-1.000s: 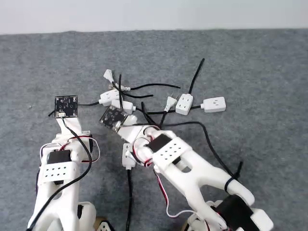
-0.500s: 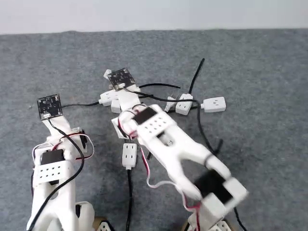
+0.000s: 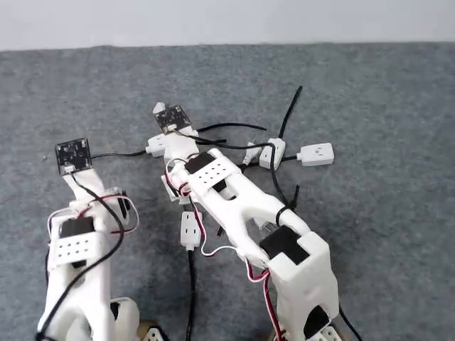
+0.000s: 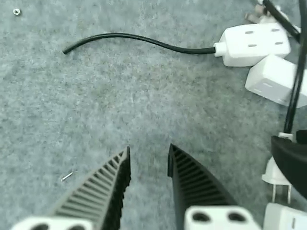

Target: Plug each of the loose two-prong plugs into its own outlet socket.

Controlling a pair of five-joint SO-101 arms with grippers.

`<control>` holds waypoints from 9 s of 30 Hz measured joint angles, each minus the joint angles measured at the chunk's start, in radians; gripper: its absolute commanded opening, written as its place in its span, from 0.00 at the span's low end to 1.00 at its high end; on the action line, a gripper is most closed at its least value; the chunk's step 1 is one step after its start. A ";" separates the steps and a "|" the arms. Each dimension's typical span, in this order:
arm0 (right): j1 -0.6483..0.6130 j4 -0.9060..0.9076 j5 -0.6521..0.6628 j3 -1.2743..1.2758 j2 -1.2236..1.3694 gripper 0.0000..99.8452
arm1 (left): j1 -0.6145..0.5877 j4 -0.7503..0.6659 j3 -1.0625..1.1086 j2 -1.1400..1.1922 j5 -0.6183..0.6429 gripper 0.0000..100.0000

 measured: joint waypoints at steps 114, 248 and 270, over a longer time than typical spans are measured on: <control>-0.066 -0.064 0.120 0.684 -0.749 0.01 | 0.063 0.178 -0.037 0.066 -0.454 0.04; 1.191 0.226 0.331 0.572 -0.431 0.01 | 0.829 0.009 -1.323 1.284 0.204 0.21; 1.178 0.215 0.361 0.572 -0.431 0.01 | 0.755 0.338 -2.022 1.725 0.057 0.17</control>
